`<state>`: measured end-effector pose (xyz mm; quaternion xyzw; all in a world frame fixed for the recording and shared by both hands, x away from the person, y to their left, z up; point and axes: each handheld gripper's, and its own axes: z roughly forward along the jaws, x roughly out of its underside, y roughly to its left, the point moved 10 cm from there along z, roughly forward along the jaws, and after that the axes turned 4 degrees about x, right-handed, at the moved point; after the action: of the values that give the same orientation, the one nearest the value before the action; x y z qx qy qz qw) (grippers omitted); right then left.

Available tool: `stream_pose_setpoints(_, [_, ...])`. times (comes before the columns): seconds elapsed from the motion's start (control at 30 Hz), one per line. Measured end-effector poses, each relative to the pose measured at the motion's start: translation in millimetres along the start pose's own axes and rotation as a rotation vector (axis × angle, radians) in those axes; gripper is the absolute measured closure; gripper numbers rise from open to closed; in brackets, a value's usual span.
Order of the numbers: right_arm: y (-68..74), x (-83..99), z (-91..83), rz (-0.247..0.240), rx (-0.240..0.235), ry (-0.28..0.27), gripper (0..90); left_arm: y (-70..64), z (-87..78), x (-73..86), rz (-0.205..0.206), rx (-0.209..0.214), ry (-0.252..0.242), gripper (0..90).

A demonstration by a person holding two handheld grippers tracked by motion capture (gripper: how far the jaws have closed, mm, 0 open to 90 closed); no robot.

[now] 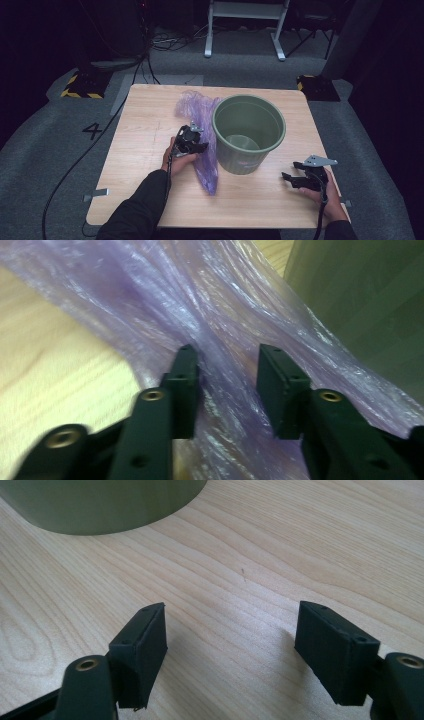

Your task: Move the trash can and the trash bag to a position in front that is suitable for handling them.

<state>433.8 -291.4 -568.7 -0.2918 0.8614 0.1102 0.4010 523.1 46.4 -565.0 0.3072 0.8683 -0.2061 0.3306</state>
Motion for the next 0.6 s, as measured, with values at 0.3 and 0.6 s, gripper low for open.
stream_pose_setpoints(0.3, [0.3,0.0,0.1,0.001,0.001,0.001,28.9,2.4,-18.8,19.1,-0.041,0.079,-0.048,86.8])
stream_pose_setpoints(0.6, [0.2,-0.2,0.3,0.002,-0.001,0.0,28.6,-11.3,-59.9,9.5,0.041,0.093,-0.2,89.3])
